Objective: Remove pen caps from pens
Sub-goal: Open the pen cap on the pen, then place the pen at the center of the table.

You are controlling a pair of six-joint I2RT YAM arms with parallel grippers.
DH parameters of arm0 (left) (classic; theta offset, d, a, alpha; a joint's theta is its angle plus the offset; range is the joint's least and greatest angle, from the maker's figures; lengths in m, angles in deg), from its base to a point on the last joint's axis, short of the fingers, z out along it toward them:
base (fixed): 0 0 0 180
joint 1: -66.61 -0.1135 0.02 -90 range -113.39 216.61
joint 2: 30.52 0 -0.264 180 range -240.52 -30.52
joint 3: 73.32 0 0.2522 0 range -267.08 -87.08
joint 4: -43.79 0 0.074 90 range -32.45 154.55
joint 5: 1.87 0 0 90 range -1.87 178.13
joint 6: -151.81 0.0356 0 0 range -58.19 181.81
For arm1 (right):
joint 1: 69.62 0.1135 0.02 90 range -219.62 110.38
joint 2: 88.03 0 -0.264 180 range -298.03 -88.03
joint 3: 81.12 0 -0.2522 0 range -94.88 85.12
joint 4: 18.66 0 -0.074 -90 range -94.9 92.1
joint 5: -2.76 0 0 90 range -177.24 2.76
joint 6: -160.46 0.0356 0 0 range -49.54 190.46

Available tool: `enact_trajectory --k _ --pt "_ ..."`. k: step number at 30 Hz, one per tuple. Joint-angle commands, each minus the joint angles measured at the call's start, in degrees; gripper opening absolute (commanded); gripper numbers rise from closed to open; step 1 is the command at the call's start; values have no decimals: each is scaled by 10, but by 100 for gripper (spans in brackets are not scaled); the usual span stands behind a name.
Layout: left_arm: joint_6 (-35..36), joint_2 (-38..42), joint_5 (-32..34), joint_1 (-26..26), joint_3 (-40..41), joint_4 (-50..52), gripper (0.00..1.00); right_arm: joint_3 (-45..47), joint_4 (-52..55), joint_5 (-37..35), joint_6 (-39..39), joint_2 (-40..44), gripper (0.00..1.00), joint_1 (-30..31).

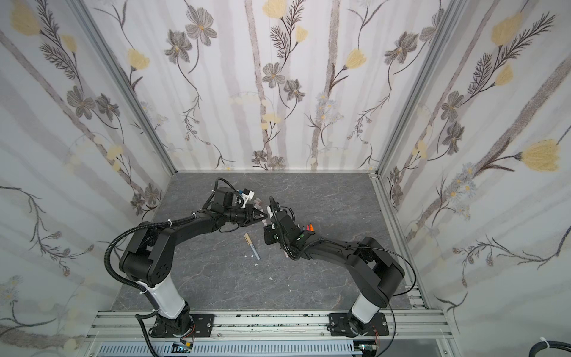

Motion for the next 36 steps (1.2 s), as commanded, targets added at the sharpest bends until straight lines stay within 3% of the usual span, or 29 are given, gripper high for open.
enact_trajectory --k 1,28,36 --pt "24 2 142 -22 -6 -68 0 8 110 44 4 4 0 7" --pt "35 -15 144 -41 -82 -32 0 11 112 52 13 -2 0 33" --pt "55 12 142 -65 -33 -21 0 -4 155 -6 14 -20 0 30"
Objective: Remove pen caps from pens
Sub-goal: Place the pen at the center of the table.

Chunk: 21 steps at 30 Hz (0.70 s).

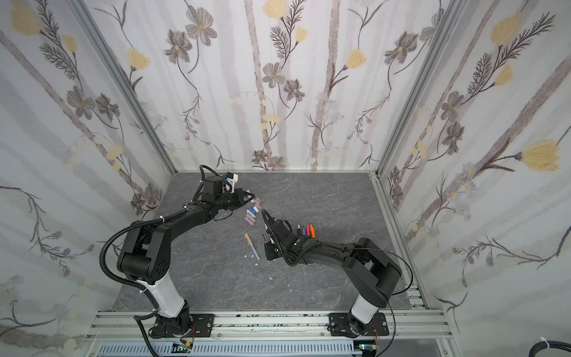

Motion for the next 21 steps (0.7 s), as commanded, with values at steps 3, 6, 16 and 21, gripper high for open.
enact_trajectory --k 3,6,16,21 --pt "23 28 2 -29 53 -4 0 -19 42 -61 4 -26 0 -1" --pt "24 49 -1 -45 91 -13 0 -31 60 -82 6 -43 0 -1" --pt "21 79 -14 -73 171 -45 0 -54 93 -127 17 -77 1 0" --pt "19 79 -18 -74 182 -52 0 -58 101 -136 20 -88 6 -1"
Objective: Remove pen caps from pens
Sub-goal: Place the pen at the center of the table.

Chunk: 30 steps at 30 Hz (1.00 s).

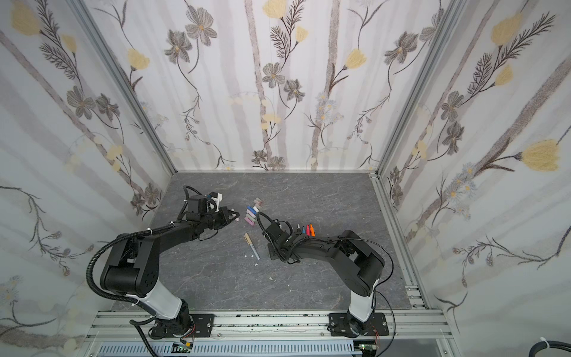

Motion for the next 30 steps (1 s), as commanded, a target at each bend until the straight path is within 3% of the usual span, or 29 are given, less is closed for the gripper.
enact_trajectory --k 1,14,30 --pt "2 4 -10 -1 4 -27 0 -6 15 -21 10 -6 7 1" --pt "0 4 -12 -2 8 -31 0 -31 35 -52 3 -24 20 1" --pt "-1 -13 -20 0 46 -55 0 -62 52 -105 -26 46 21 -6"
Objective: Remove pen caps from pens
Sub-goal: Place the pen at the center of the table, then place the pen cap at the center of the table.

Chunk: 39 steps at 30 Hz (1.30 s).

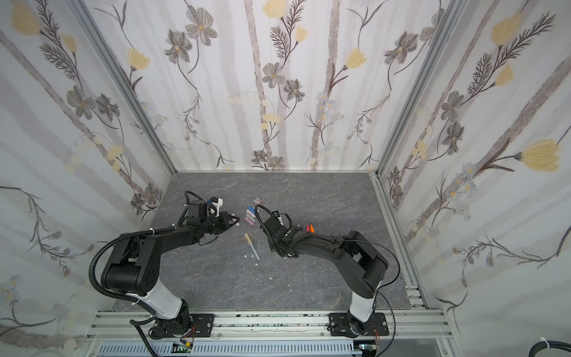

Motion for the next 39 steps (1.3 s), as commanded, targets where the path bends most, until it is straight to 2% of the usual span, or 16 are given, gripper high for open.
enact_trajectory --k 1,12,20,27,39 --pt "1 -7 -9 1 6 -26 0 -10 7 -26 -11 23 21 -4" --pt "6 -49 -5 21 1 -35 1 5 -1 -17 -12 48 21 -15" --pt "-19 -91 0 25 -12 -71 6 13 -5 -12 -10 48 21 -16" --pt "-39 -103 3 35 -24 -85 16 14 -6 -12 -11 47 21 -19" --pt "-42 -126 8 35 -35 -85 18 17 -7 -8 -14 45 21 -21"
